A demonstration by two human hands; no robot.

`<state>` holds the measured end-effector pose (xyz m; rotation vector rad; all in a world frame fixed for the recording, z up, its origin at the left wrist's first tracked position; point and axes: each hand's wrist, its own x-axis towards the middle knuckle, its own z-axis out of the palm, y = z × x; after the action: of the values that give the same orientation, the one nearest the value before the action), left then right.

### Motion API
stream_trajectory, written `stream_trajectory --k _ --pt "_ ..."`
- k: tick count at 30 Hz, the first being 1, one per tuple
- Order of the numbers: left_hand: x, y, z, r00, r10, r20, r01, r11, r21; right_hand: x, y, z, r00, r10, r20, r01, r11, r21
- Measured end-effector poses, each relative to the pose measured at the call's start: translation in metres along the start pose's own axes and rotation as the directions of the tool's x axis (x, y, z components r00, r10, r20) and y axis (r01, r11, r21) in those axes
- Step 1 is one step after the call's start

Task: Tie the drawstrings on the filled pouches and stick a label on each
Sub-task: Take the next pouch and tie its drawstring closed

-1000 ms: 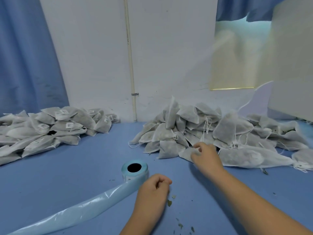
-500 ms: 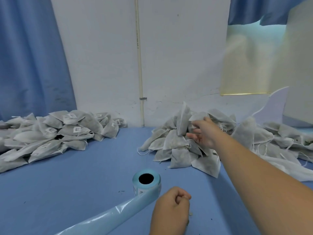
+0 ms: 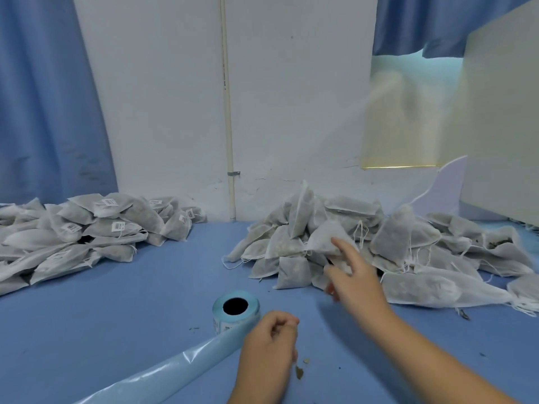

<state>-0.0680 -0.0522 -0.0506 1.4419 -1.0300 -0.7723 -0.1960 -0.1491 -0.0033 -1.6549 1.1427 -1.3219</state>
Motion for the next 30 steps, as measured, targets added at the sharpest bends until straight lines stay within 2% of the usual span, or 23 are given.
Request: stream_trajectory --k 2,5,8,11,13,14,16,19,21,24,27,29,30 --pt "0.002 0.005 0.000 0.997 -0.075 -0.033 0.066 0.973 -0.219 -0.036 0.005 -0.005 0.996 -0.016 0.091 0.013 0.999 0.034" --pt "0.002 0.010 -0.002 0.986 -0.164 0.027 0.156 0.848 -0.506 -0.078 0.006 -0.011 0.970 -0.068 0.233 0.059 0.997 0.044" --pt "-0.003 0.014 -0.011 0.948 -0.233 0.215 0.317 0.700 -0.640 -0.104 0.002 -0.013 0.924 -0.203 0.323 0.218 0.976 -0.012" --pt "-0.006 0.019 -0.023 0.907 -0.235 0.349 0.419 0.590 -0.690 -0.115 -0.001 -0.014 0.803 -0.333 0.495 0.472 0.861 -0.187" --pt "-0.006 0.019 -0.031 0.892 -0.227 0.390 0.444 0.599 -0.666 -0.117 -0.003 -0.015 0.730 -0.371 0.574 0.535 0.833 -0.141" --pt "-0.006 0.019 -0.034 0.887 -0.223 0.404 0.448 0.622 -0.642 -0.117 -0.006 -0.016 0.723 -0.394 0.568 0.521 0.850 -0.073" --pt "-0.007 0.019 -0.038 0.891 -0.212 0.401 0.429 0.681 -0.594 -0.116 -0.008 -0.020 0.779 -0.445 0.441 0.469 0.881 0.059" --pt "-0.012 0.021 -0.045 0.866 -0.240 0.439 0.448 0.762 -0.468 -0.106 -0.010 -0.033 0.889 -0.412 0.200 0.390 0.910 0.140" --pt "-0.020 0.025 -0.047 0.824 -0.277 0.494 0.473 0.815 -0.334 -0.098 -0.010 -0.042 0.918 -0.364 0.161 0.341 0.927 0.154" --pt "-0.031 0.031 -0.042 0.767 -0.260 0.586 0.446 0.873 -0.197 -0.095 -0.011 -0.044 0.894 -0.296 0.336 0.265 0.955 0.137" --pt "-0.033 0.029 -0.036 0.709 -0.238 0.663 0.411 0.905 -0.115 -0.101 -0.007 -0.035 0.787 -0.221 0.576 0.236 0.971 0.050" --pt "-0.034 0.030 -0.036 0.713 -0.245 0.657 0.369 0.928 -0.054 -0.106 -0.006 -0.032 0.738 -0.204 0.643 0.246 0.969 0.025" --pt "-0.033 0.030 -0.038 0.715 -0.255 0.651 0.351 0.936 -0.020 -0.106 -0.006 -0.031 0.740 -0.202 0.642 0.252 0.968 0.014"
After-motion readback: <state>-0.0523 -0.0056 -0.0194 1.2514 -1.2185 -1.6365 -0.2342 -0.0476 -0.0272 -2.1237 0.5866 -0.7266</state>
